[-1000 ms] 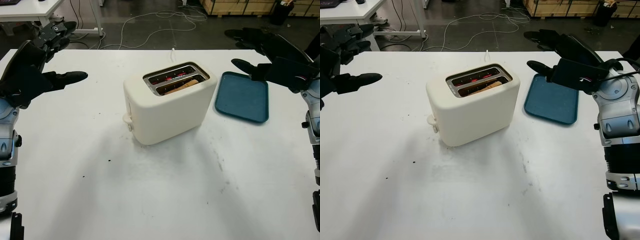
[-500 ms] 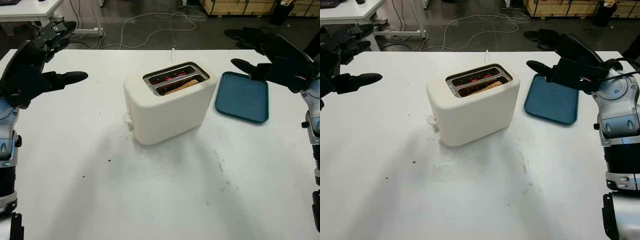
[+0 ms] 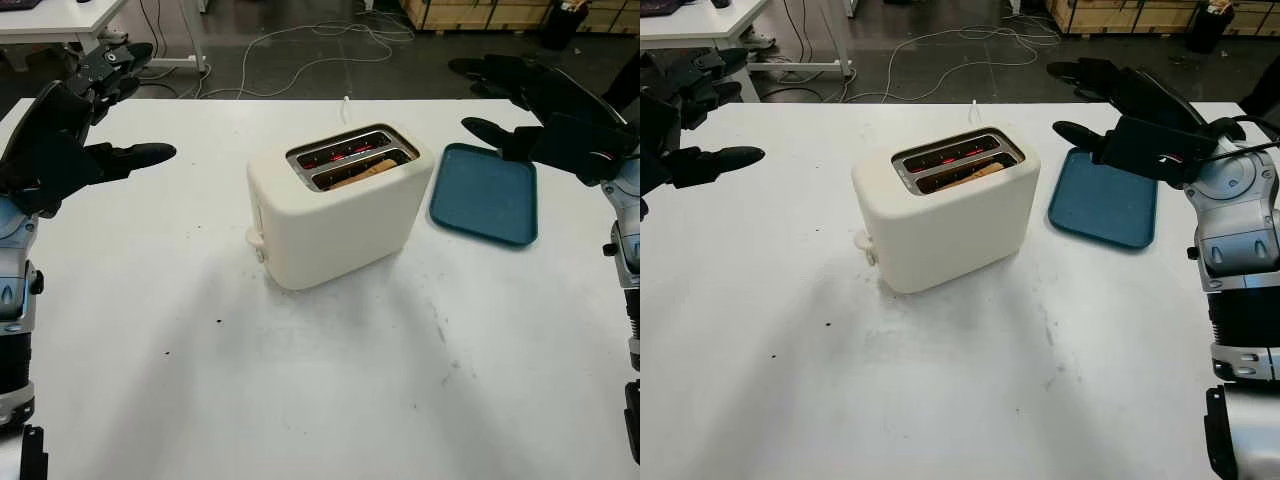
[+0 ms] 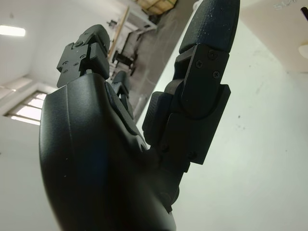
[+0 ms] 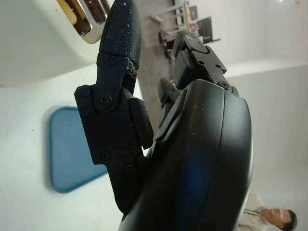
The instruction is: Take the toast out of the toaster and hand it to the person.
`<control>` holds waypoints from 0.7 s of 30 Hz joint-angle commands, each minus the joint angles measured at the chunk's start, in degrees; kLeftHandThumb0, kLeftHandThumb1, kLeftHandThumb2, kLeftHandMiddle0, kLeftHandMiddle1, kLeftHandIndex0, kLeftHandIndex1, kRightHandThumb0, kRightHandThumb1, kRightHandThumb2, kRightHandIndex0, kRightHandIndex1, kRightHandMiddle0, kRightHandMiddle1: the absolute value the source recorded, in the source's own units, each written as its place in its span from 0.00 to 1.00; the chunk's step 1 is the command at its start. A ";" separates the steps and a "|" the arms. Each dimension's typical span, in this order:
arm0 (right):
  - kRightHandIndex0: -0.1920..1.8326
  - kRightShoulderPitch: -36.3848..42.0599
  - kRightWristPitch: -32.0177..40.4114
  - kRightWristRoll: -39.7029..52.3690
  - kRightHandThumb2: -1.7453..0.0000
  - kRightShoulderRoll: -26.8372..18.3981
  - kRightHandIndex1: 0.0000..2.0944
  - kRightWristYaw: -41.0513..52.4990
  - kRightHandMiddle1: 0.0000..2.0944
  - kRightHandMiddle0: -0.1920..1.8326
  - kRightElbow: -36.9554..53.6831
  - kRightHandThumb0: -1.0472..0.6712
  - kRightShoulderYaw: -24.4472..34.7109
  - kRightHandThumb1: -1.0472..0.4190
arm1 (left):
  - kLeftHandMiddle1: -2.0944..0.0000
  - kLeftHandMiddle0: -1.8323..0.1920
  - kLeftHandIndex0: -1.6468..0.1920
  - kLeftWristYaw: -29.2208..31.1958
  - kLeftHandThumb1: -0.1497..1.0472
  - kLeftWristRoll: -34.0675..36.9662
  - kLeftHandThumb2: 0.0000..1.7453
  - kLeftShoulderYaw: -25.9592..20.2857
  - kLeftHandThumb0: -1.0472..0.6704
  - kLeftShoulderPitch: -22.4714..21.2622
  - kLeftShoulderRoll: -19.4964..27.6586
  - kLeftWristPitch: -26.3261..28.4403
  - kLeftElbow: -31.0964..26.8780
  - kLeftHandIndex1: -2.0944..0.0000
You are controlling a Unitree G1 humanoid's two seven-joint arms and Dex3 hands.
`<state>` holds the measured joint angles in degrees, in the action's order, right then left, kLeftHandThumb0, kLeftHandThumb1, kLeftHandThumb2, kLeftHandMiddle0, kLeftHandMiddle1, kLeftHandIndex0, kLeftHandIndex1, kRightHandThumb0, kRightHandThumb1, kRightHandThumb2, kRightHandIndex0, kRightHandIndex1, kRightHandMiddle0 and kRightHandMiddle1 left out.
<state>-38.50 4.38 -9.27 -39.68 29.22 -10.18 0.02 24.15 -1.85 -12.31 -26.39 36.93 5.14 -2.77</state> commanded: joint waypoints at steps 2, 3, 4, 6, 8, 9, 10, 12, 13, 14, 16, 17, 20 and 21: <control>0.10 -0.27 -0.48 0.84 0.69 0.54 0.30 -0.30 0.01 0.25 0.05 0.14 0.65 0.09 | 0.82 0.91 0.90 0.34 0.89 0.90 0.01 -0.13 0.08 0.43 0.45 -0.25 -0.42 0.84; 0.10 -0.29 -0.31 0.88 0.69 0.49 0.30 -0.15 0.00 0.25 0.16 0.15 0.61 0.09 | 0.82 0.91 0.90 0.32 0.89 0.83 0.01 -0.12 0.08 0.43 0.50 -0.35 -0.42 0.84; 0.10 -0.31 -0.41 0.69 0.69 0.32 0.30 -0.09 0.00 0.25 0.12 0.15 0.49 0.09 | 0.82 0.91 0.90 0.23 0.89 0.69 0.01 -0.09 0.08 0.44 0.52 -0.28 -0.49 0.84; 0.10 -0.37 -0.28 0.07 0.68 0.01 0.31 -0.21 0.00 0.25 0.30 0.14 0.22 0.09 | 0.82 0.91 0.90 0.22 0.89 0.60 0.01 -0.06 0.08 0.44 0.58 -0.26 -0.49 0.84; 0.10 -0.36 -0.72 0.00 0.68 0.07 0.31 -0.40 0.00 0.25 -0.04 0.14 0.29 0.09 | 0.81 0.91 0.90 0.28 0.89 0.70 0.01 -0.10 0.08 0.48 0.57 -0.28 -0.49 0.84; 0.10 -0.32 -0.40 0.24 0.68 0.24 0.31 -0.31 0.00 0.25 -0.01 0.14 0.39 0.09 | 0.82 0.91 0.90 0.26 0.89 0.69 0.01 -0.10 0.08 0.51 0.55 -0.26 -0.54 0.84; 0.10 -0.31 -0.20 0.46 0.68 0.38 0.31 -0.21 0.00 0.25 -0.04 0.14 0.46 0.09 | 0.82 0.91 0.90 0.30 0.89 0.79 0.01 -0.14 0.08 0.52 0.52 -0.14 -0.57 0.84; 0.10 -0.32 0.50 0.29 0.68 0.38 0.30 -0.08 0.00 0.24 0.24 0.13 0.25 0.09 | 0.82 0.91 0.90 0.22 0.89 0.82 0.01 -0.20 0.08 0.57 0.47 0.23 -0.76 0.84; 0.10 -0.36 0.60 0.14 0.68 0.37 0.30 -0.10 0.00 0.24 0.25 0.14 0.14 0.09 | 0.82 0.91 0.90 0.20 0.89 0.84 0.01 -0.22 0.07 0.60 0.46 0.41 -0.85 0.84; 0.10 -0.36 1.26 0.08 0.68 0.46 0.30 -0.16 0.00 0.25 0.59 0.14 0.12 0.09 | 0.81 0.91 0.90 0.08 0.89 0.63 0.01 -0.20 0.07 0.66 0.52 0.36 -0.91 0.83; 0.10 -0.29 1.30 -0.05 0.69 0.49 0.30 -0.37 0.00 0.25 0.77 0.14 0.12 0.09 | 0.81 0.91 0.90 -0.06 0.89 0.36 0.02 -0.13 0.07 0.79 0.56 0.25 -0.99 0.83; 0.10 -0.22 0.90 -0.27 0.69 0.38 0.30 -0.51 0.00 0.25 0.72 0.13 0.06 0.09 | 0.81 0.91 0.90 0.08 0.89 0.55 0.02 -0.15 0.06 0.76 0.52 0.11 -0.90 0.83; 0.10 -0.21 0.99 -0.07 0.68 0.24 0.30 -0.20 0.00 0.25 0.74 0.13 0.15 0.09 | 0.81 0.91 0.90 0.22 0.89 0.57 0.02 -0.04 0.08 0.61 0.56 -0.50 -0.62 0.83; 0.10 -0.21 0.82 -0.09 0.68 0.19 0.30 -0.22 0.00 0.25 0.67 0.13 0.16 0.09 | 0.81 0.91 0.90 0.19 0.89 0.57 0.02 -0.02 0.08 0.58 0.52 -0.34 -0.70 0.83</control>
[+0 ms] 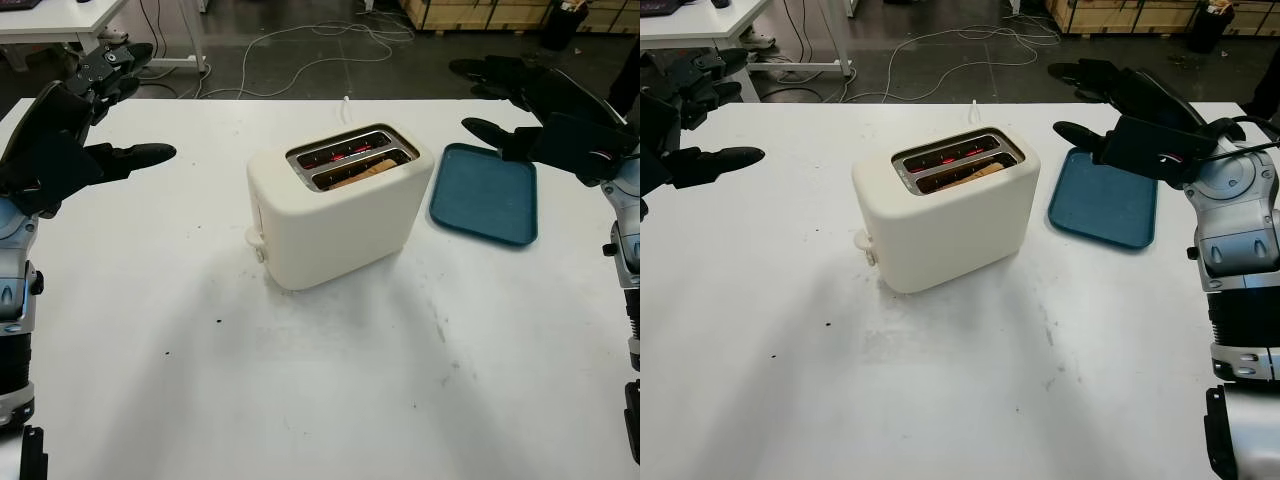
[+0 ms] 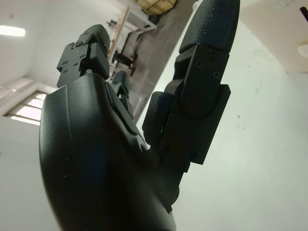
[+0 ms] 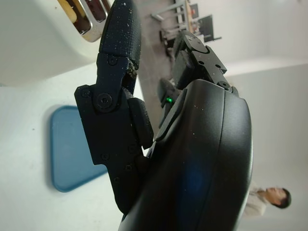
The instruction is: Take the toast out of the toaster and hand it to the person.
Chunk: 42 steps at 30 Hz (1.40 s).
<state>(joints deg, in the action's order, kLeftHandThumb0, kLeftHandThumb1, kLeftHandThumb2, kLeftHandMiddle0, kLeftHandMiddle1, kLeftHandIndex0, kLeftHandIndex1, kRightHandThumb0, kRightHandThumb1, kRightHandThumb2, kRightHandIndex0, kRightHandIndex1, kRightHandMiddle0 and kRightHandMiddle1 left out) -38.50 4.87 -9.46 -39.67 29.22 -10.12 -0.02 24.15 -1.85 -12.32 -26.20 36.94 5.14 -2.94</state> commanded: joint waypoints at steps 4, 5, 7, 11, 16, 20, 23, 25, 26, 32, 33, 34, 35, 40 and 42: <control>0.10 -0.17 0.06 0.74 0.68 0.28 0.30 0.11 0.00 0.25 0.35 0.14 0.47 0.09 | 0.81 0.91 0.90 -0.06 0.89 0.43 0.01 0.07 0.08 0.46 0.35 0.08 -0.87 0.84; 0.10 -0.21 -0.16 0.78 0.68 0.24 0.30 0.17 0.00 0.24 0.16 0.14 0.45 0.09 | 0.81 0.91 0.90 -0.07 0.89 0.39 0.01 0.08 0.08 0.46 0.37 0.16 -0.94 0.83; 0.10 -0.31 -0.19 0.43 0.68 0.05 0.30 0.13 0.00 0.25 0.14 0.13 0.23 0.09 | 0.81 0.91 0.90 0.15 0.89 0.64 0.01 0.00 0.08 0.40 0.44 0.39 -0.94 0.83; 0.10 -0.39 -0.65 0.21 0.68 0.08 0.31 -0.09 0.00 0.25 0.16 0.13 0.16 0.09 | 0.82 0.91 0.90 0.22 0.89 0.51 0.01 0.03 0.08 0.37 0.59 -0.28 -0.67 0.84; 0.10 -0.57 0.28 0.53 0.68 0.23 0.31 0.29 0.00 0.25 0.70 0.14 0.16 0.09 | 0.81 0.91 0.90 0.36 0.89 0.71 0.01 0.07 0.08 0.07 0.54 -0.50 -0.33 0.84; 0.09 -0.63 0.35 0.86 0.69 0.35 0.30 0.38 0.00 0.25 0.61 0.14 0.30 0.09 | 0.82 0.91 0.90 0.26 0.89 0.23 0.01 0.22 0.07 0.05 0.81 -0.18 -0.56 0.84; 0.10 -0.81 0.41 0.43 0.69 0.27 0.30 0.23 0.00 0.25 0.60 0.14 0.07 0.09 | 0.82 0.91 0.90 0.27 0.89 0.06 0.02 0.34 0.07 -0.08 0.90 -0.25 -0.60 0.84; 0.10 -0.75 1.13 0.75 0.69 0.52 0.30 0.18 0.00 0.25 1.01 0.15 0.28 0.09 | 0.82 0.91 0.90 0.36 0.89 0.26 0.02 0.30 0.07 -0.11 0.82 -0.26 -0.55 0.84; 0.10 -0.69 0.96 0.51 0.69 0.43 0.30 0.11 0.00 0.25 1.10 0.15 0.15 0.09 | 0.82 0.91 0.90 0.35 0.89 0.36 0.01 0.26 0.07 -0.11 0.75 -0.27 -0.55 0.85; 0.10 -0.80 0.40 0.40 0.68 0.22 0.30 0.24 0.00 0.25 0.63 0.14 0.02 0.09 | 0.82 0.91 0.90 0.35 0.89 0.59 0.01 0.21 0.08 -0.06 0.57 0.02 -0.80 0.85; 0.10 -0.81 0.05 0.42 0.68 0.20 0.30 0.24 0.00 0.25 0.44 0.14 0.02 0.09 | 0.83 0.91 0.90 0.38 0.89 0.67 0.01 0.18 0.08 -0.03 0.54 0.04 -0.82 0.85; 0.10 -0.80 -0.21 0.42 0.68 0.14 0.30 0.29 0.00 0.25 0.32 0.14 -0.01 0.09 | 0.83 0.91 0.90 0.37 0.89 0.72 0.01 0.15 0.08 0.02 0.50 0.12 -0.86 0.85; 0.09 -0.77 -0.51 0.23 0.68 0.03 0.30 0.27 0.00 0.25 0.29 0.14 -0.11 0.09 | 0.83 0.91 0.90 0.32 0.89 0.61 0.01 0.17 0.08 0.05 0.54 -0.04 -0.81 0.85; 0.10 -0.64 0.37 0.48 0.68 0.29 0.31 0.11 0.00 0.25 0.74 0.15 0.14 0.09 | 0.83 0.91 0.90 0.40 0.89 0.58 0.01 0.22 0.08 0.05 0.58 -0.56 -0.53 0.85; 0.10 -0.57 -0.14 0.34 0.68 0.15 0.31 0.06 0.00 0.25 0.53 0.14 0.08 0.09 | 0.82 0.91 0.90 0.26 0.89 0.30 0.01 0.32 0.08 0.15 0.61 -0.38 -0.75 0.85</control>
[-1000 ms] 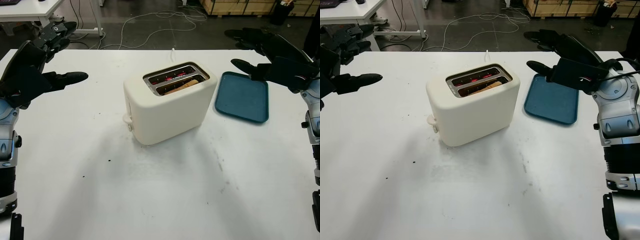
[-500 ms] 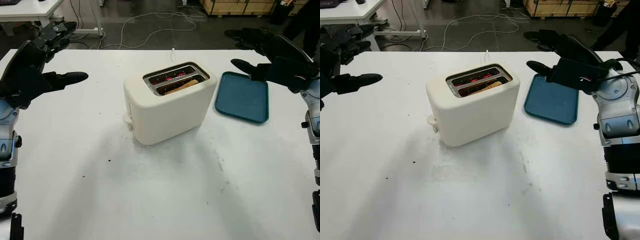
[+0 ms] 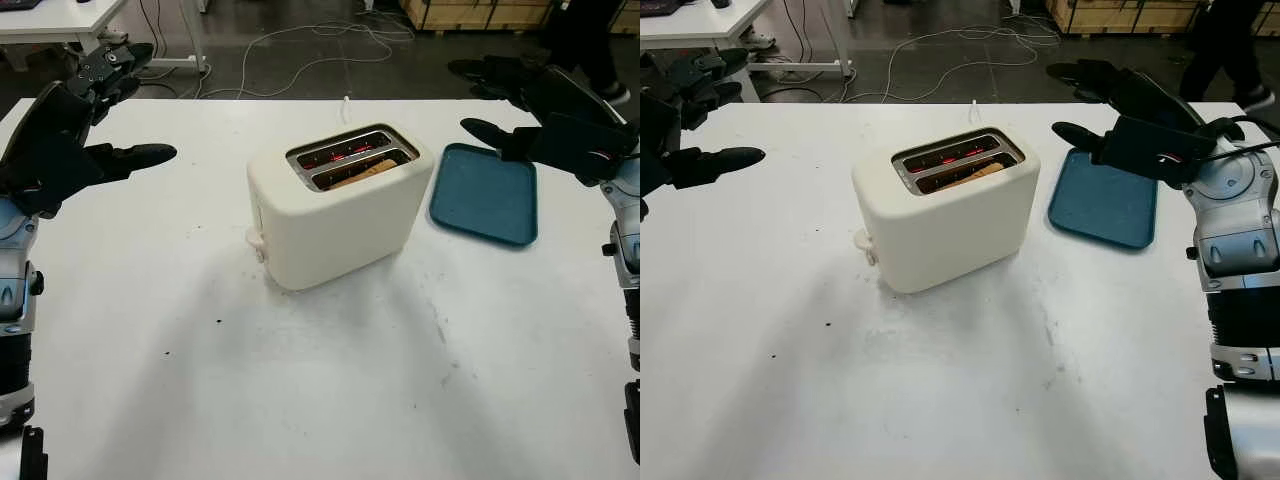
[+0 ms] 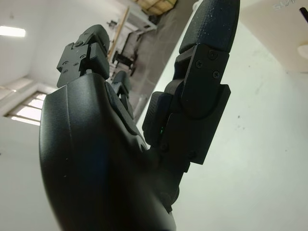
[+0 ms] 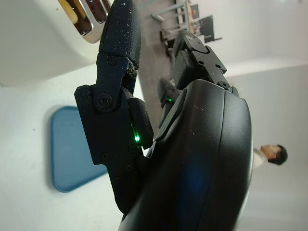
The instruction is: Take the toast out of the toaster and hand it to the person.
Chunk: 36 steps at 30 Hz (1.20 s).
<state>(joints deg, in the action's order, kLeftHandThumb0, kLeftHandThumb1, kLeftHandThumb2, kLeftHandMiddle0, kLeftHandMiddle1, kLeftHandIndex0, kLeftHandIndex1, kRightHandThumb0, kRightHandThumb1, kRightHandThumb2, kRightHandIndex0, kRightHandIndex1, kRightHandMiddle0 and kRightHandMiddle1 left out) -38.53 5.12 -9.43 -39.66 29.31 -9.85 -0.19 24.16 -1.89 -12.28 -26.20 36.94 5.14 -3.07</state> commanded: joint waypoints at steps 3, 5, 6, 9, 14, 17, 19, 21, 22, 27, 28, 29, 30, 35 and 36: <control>0.10 -0.69 -0.38 -0.05 0.68 -0.14 0.31 0.19 0.00 0.25 -0.06 0.13 -0.04 0.09 | 0.82 0.91 0.90 0.19 0.89 0.49 0.01 0.18 0.08 0.10 0.50 -0.24 -0.59 0.85; 0.10 -0.73 0.47 0.05 0.68 -0.07 0.31 0.32 0.00 0.25 0.34 0.13 0.00 0.09 | 0.82 0.91 0.90 0.12 0.89 0.59 0.01 0.06 0.08 0.12 0.44 -0.23 -0.62 0.84; 0.10 -0.71 0.67 0.16 0.68 0.02 0.31 0.29 0.00 0.25 0.54 0.13 0.07 0.09 | 0.82 0.91 0.90 0.20 0.89 0.69 0.01 0.01 0.08 0.13 0.46 -0.31 -0.60 0.84; 0.10 -0.63 0.39 0.12 0.68 0.12 0.30 0.14 0.00 0.25 0.65 0.14 0.06 0.09 | 0.82 0.91 0.90 0.20 0.89 0.54 0.01 0.00 0.08 0.20 0.62 -0.09 -0.66 0.85; 0.10 -0.62 -0.04 0.20 0.68 0.17 0.31 -0.11 0.00 0.25 0.28 0.14 0.24 0.09 | 0.81 0.91 0.90 0.31 0.89 0.50 0.02 0.12 0.07 0.07 0.65 -0.70 -0.23 0.83; 0.09 -0.46 -0.19 0.62 0.69 0.34 0.31 -0.06 0.00 0.25 0.17 0.15 0.47 0.09 | 0.83 0.91 0.90 0.27 0.89 0.57 0.01 0.12 0.07 0.16 0.54 -0.41 -0.48 0.85; 0.09 -0.49 0.07 0.71 0.69 0.28 0.31 0.21 0.00 0.25 0.24 0.15 0.39 0.09 | 0.83 0.91 0.90 0.30 0.89 0.77 0.01 0.05 0.08 0.17 0.45 -0.05 -0.53 0.85; 0.10 -0.51 -0.22 0.45 0.69 0.17 0.31 0.05 0.00 0.25 0.18 0.15 0.29 0.09 | 0.83 0.91 0.90 0.30 0.89 0.80 0.01 0.01 0.08 0.15 0.44 -0.50 -0.25 0.85; 0.10 -0.47 -0.44 0.50 0.69 0.24 0.31 -0.07 0.00 0.25 0.12 0.15 0.36 0.09 | 0.83 0.91 0.90 0.21 0.89 0.68 0.01 0.00 0.08 0.20 0.46 -0.69 -0.21 0.85; 0.09 -0.48 0.85 0.95 0.69 0.48 0.30 0.21 0.00 0.24 0.78 0.14 0.48 0.09 | 0.82 0.91 0.90 0.47 0.89 1.03 0.01 -0.07 0.08 0.13 0.46 -0.29 -0.41 0.84; 0.09 -0.51 1.04 0.87 0.69 0.43 0.30 0.23 0.00 0.24 0.93 0.15 0.43 0.09 | 0.82 0.91 0.90 0.59 0.89 1.22 0.01 -0.10 0.09 0.08 0.43 -0.31 -0.32 0.84; 0.10 -0.49 0.90 0.66 0.69 0.38 0.30 0.02 0.00 0.24 1.00 0.15 0.40 0.09 | 0.82 0.91 0.90 0.56 0.89 1.19 0.01 -0.11 0.09 0.11 0.43 -0.37 -0.21 0.84; 0.10 -0.41 0.60 0.69 0.69 0.46 0.31 -0.18 0.00 0.25 0.97 0.15 0.48 0.09 | 0.82 0.91 0.90 0.50 0.89 1.24 0.01 -0.16 0.08 0.18 0.36 -0.29 -0.18 0.84; 0.10 -0.25 2.09 2.12 0.71 1.11 0.31 0.04 0.00 0.25 1.01 0.16 1.23 0.09 | 0.82 0.91 0.90 0.64 0.89 1.22 0.01 -0.16 0.08 0.18 0.38 -0.63 0.02 0.84; 0.10 -0.26 2.92 1.71 0.71 0.95 0.31 -0.11 0.00 0.25 1.50 0.16 1.01 0.09 | 0.82 0.91 0.90 0.61 0.89 1.07 0.01 -0.13 0.08 0.21 0.45 -0.39 -0.18 0.84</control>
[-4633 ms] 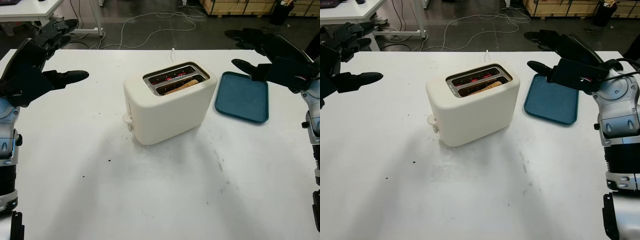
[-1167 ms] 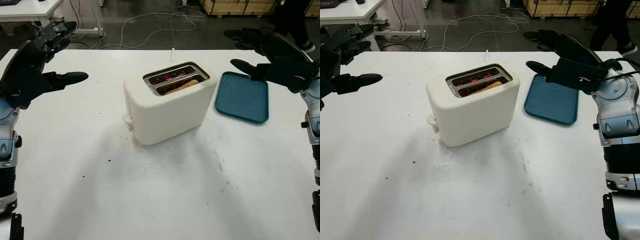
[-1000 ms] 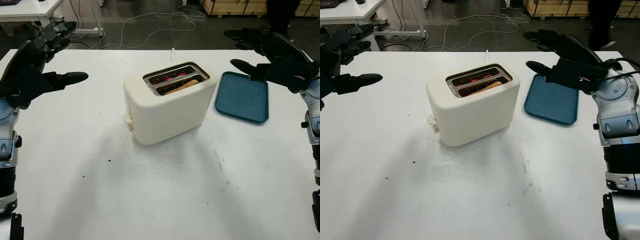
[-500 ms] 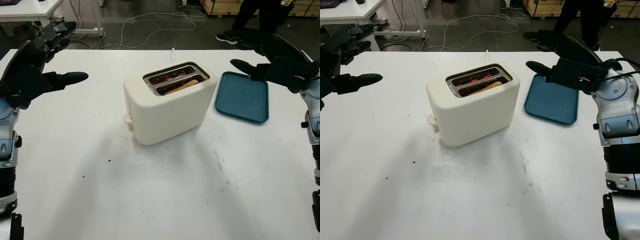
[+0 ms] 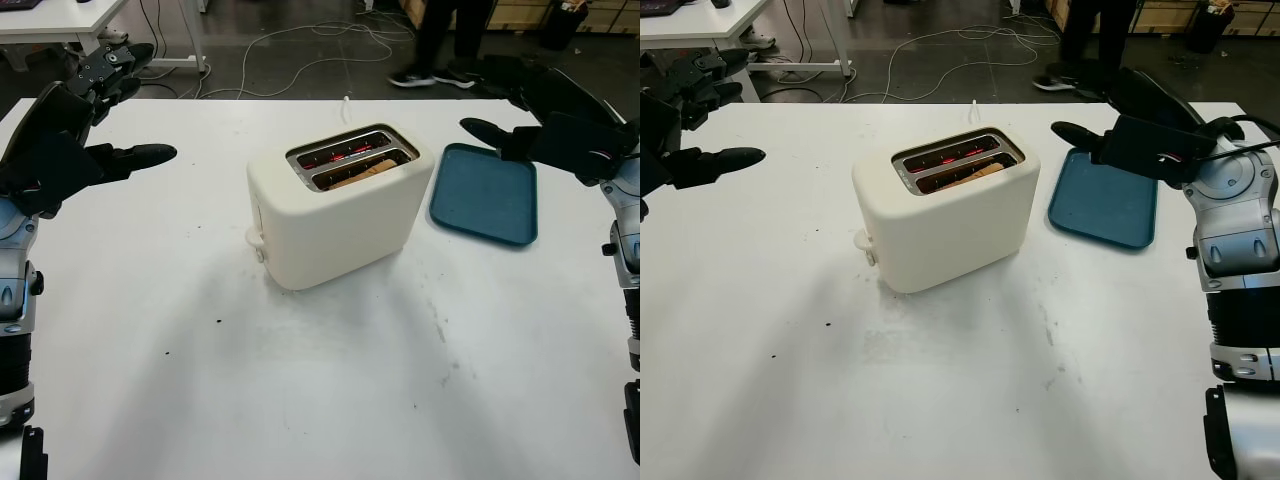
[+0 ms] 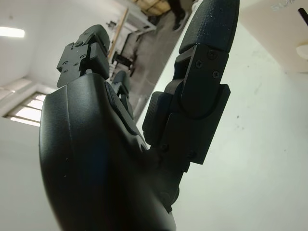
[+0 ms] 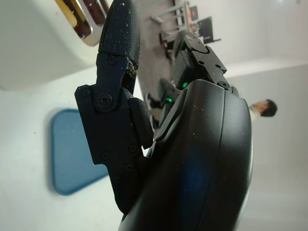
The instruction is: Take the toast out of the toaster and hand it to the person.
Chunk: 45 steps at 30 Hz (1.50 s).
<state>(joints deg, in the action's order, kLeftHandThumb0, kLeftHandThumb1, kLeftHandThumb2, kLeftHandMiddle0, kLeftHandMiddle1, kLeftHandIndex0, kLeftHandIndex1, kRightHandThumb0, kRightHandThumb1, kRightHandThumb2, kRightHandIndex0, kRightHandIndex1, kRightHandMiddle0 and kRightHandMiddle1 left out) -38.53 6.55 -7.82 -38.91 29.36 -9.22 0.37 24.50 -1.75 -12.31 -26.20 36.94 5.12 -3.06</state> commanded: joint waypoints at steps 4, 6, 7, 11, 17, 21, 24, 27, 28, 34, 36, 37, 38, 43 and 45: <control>0.10 -0.09 0.74 -0.06 0.70 0.12 0.31 -0.39 0.00 0.25 1.12 0.16 0.26 0.09 | 0.81 0.91 0.90 -0.04 0.89 0.49 0.01 -0.02 0.08 0.36 0.43 -0.14 -0.60 0.84; 0.11 -0.22 0.81 -0.13 0.70 0.07 0.32 -0.31 0.00 0.25 0.85 0.16 0.16 0.09 | 0.81 0.91 0.90 0.11 0.89 0.69 0.01 -0.05 0.08 0.30 0.38 -0.54 -0.18 0.83; 0.11 -0.31 1.04 -0.12 0.70 0.05 0.32 -0.23 0.00 0.25 0.85 0.16 0.15 0.09 | 0.81 0.91 0.90 0.15 0.89 0.69 0.01 -0.06 0.09 0.25 0.43 -0.80 0.02 0.83; 0.11 -0.40 0.02 -0.26 0.70 0.03 0.32 -0.51 0.01 0.26 0.41 0.15 0.15 0.09 | 0.81 0.91 0.90 0.07 0.89 0.76 0.01 -0.15 0.08 0.32 0.37 -0.37 -0.35 0.83; 0.11 -0.35 1.22 -0.36 0.71 0.17 0.33 -0.85 0.01 0.26 0.96 0.16 0.14 0.09 | 0.80 0.91 0.90 0.30 0.89 0.76 0.01 -0.01 0.09 0.32 0.46 -0.40 -0.28 0.83; 0.14 -0.02 -0.79 0.70 0.72 0.92 0.35 -1.65 0.02 0.29 -0.02 0.17 0.95 0.09 | 0.82 0.91 0.90 0.69 0.89 1.00 0.01 -0.01 0.09 0.31 0.41 -0.04 -0.22 0.84; 0.15 0.07 -1.29 0.51 0.73 1.10 0.36 -2.29 0.03 0.30 -0.11 0.17 1.04 0.09 | 0.82 0.91 0.90 0.76 0.89 0.62 0.01 0.09 0.08 0.27 0.61 -0.21 0.01 0.83; 0.16 0.17 -2.43 0.42 0.73 1.19 0.36 -2.79 0.03 0.31 -0.91 0.17 1.09 0.09 | 0.82 0.91 0.90 0.62 0.89 0.38 0.01 0.11 0.08 0.44 0.61 -0.96 0.22 0.83; 0.16 0.18 -2.61 0.85 0.73 1.28 0.36 -2.60 0.03 0.31 -1.20 0.17 1.23 0.09 | 0.82 0.91 0.90 0.56 0.89 0.44 0.01 0.07 0.07 0.47 0.52 -0.76 0.16 0.83; 0.15 0.49 -1.50 0.50 0.74 1.48 0.35 -3.00 0.03 0.30 0.00 0.19 1.33 0.09 | 0.82 0.91 0.90 0.48 0.89 1.06 0.00 -0.25 0.08 0.65 0.01 -0.64 0.31 0.83; 0.15 0.75 -2.79 0.47 0.73 1.43 0.35 -3.11 0.03 0.30 -0.60 0.18 1.42 0.09 | 0.82 0.91 0.90 0.58 0.89 1.44 0.00 -0.42 0.08 0.85 -0.18 -0.12 0.00 0.83; 0.15 0.80 -3.22 0.43 0.73 1.35 0.35 -3.07 0.02 0.30 -0.89 0.18 1.38 0.09 | 0.83 0.91 0.90 0.67 0.89 1.72 0.00 -0.51 0.08 0.89 -0.28 0.04 -0.03 0.83; 0.15 0.80 -2.90 0.56 0.72 1.38 0.35 -2.95 0.02 0.30 -1.08 0.17 1.39 0.09 | 0.83 0.91 0.90 0.67 0.89 1.89 0.00 -0.49 0.09 0.91 -0.24 -0.08 0.09 0.83; 0.14 1.10 -1.55 0.54 0.72 1.41 0.35 -3.06 0.02 0.29 0.07 0.19 1.48 0.09 | 0.82 0.91 0.90 0.32 0.89 1.87 0.00 -0.29 0.08 0.95 0.03 -0.46 0.28 0.83; 0.14 1.24 -1.82 1.21 0.73 1.66 0.35 -2.87 0.02 0.29 -0.05 0.20 1.83 0.09 | 0.82 0.91 0.90 0.29 0.89 1.86 0.00 -0.23 0.08 0.93 -0.01 -0.16 0.04 0.83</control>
<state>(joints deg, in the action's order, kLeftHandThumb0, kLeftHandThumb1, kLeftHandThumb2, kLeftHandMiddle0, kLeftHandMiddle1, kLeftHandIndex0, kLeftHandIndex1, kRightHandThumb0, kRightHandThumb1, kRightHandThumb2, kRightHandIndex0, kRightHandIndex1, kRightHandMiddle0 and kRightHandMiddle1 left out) -37.95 4.64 -7.25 -37.64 26.84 -9.76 1.68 24.97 -0.37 -12.43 -25.88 36.70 5.11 -3.01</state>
